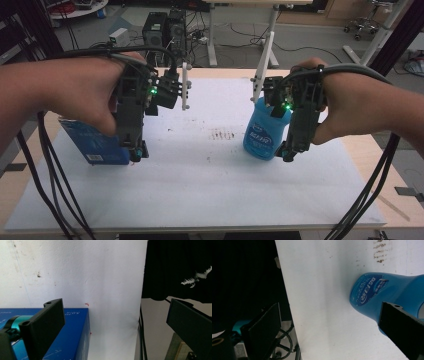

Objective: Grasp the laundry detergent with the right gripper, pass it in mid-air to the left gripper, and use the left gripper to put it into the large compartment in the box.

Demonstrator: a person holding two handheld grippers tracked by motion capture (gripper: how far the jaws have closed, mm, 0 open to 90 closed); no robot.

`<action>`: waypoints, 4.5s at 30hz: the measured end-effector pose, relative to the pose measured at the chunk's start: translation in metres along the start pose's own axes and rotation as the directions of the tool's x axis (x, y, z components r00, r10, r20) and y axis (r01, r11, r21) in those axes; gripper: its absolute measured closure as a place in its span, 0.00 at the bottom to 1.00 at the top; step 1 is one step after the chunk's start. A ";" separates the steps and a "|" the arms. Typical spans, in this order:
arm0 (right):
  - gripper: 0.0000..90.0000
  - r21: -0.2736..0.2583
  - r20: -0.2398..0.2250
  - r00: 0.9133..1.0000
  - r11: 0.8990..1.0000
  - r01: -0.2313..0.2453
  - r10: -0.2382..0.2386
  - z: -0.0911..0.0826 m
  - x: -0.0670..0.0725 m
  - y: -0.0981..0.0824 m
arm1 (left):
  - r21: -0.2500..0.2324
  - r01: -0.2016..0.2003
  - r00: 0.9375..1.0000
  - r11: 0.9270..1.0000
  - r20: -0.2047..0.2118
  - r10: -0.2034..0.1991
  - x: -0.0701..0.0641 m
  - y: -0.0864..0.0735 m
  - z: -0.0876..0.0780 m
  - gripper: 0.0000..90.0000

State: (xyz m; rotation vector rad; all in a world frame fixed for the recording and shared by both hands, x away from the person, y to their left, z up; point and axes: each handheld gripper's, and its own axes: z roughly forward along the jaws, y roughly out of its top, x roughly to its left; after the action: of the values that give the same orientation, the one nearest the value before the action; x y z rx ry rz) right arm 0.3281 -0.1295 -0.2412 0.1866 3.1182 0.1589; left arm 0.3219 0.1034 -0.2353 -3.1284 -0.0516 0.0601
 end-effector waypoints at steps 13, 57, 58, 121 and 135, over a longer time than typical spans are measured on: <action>0.05 -0.153 0.034 0.999 0.988 -0.012 0.017 -0.006 0.000 -0.009 | -0.005 -0.003 1.000 1.000 0.005 0.003 0.000 0.002 0.001 0.02; 0.04 -0.649 0.040 0.928 0.716 -0.258 0.371 0.036 -0.008 -0.168 | 0.022 0.028 1.000 0.999 0.007 -0.028 0.006 0.029 -0.005 0.02; 0.04 -0.662 0.042 0.924 0.704 -0.259 0.380 0.041 -0.007 -0.170 | 0.022 0.029 1.000 0.999 0.006 -0.029 0.006 0.029 -0.005 0.02; 0.02 -0.832 -0.115 0.848 0.416 -0.366 0.517 0.172 -0.048 -0.112 | 0.002 0.024 1.000 1.000 0.012 -0.024 0.005 0.008 0.001 0.02; 0.08 -0.858 -0.094 0.843 0.386 -0.338 0.529 0.175 -0.049 -0.102 | -0.001 0.033 0.999 0.999 0.014 -0.033 0.007 0.002 0.004 0.02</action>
State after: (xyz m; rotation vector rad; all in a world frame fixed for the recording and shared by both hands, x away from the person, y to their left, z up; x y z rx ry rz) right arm 0.3680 -0.2184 -0.4257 0.9134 2.2892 1.5334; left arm 0.3287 0.1014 -0.2391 -3.1272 -0.1035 0.0818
